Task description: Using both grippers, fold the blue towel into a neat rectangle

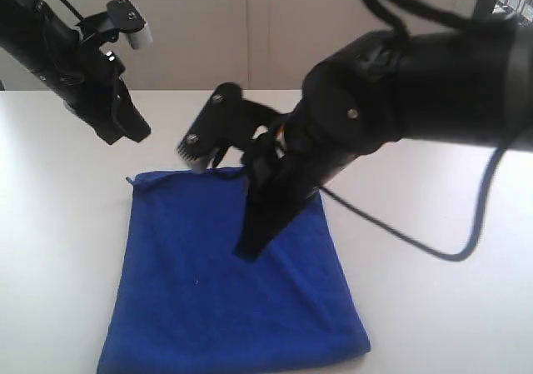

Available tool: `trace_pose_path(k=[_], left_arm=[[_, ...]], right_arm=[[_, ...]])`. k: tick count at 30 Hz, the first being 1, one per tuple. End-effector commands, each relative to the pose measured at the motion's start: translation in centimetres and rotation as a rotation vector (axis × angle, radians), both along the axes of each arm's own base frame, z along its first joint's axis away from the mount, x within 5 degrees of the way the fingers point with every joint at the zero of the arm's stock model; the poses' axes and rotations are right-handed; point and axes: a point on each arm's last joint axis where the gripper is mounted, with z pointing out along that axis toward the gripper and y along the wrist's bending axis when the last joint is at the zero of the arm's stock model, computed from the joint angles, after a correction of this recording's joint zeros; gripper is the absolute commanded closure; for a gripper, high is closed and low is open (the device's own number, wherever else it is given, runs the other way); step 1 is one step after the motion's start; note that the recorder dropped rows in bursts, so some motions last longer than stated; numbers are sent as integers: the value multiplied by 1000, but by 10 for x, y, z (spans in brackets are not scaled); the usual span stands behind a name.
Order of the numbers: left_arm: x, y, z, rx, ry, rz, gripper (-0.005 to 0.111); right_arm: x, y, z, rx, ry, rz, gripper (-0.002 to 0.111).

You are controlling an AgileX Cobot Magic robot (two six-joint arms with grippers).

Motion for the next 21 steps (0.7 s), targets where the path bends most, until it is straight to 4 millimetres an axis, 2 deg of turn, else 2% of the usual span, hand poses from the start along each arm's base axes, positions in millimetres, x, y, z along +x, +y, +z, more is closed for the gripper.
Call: trace_pose_path(k=[1, 4, 7, 11, 16, 21], left_arm=[[-51, -38, -16, -64, 293, -194, 107], [-83, -61, -50, 32, 371, -271, 107], [-111, -71, -82, 212, 407, -273, 107], [-131, -61, -113, 399, 437, -193, 107], [-141, -51, -140, 403, 419, -126, 107], [-149, -43, -156, 406, 402, -103, 107]], right_arm=[[1, -36, 5, -95, 84, -146, 108], [-1, -44, -9, -118, 115, -158, 108], [-7, -46, -28, -137, 145, -151, 108], [-13, -50, -56, -176, 203, -145, 108], [-16, -50, -84, -166, 204, -129, 108], [-16, -50, -108, -203, 260, -127, 108]])
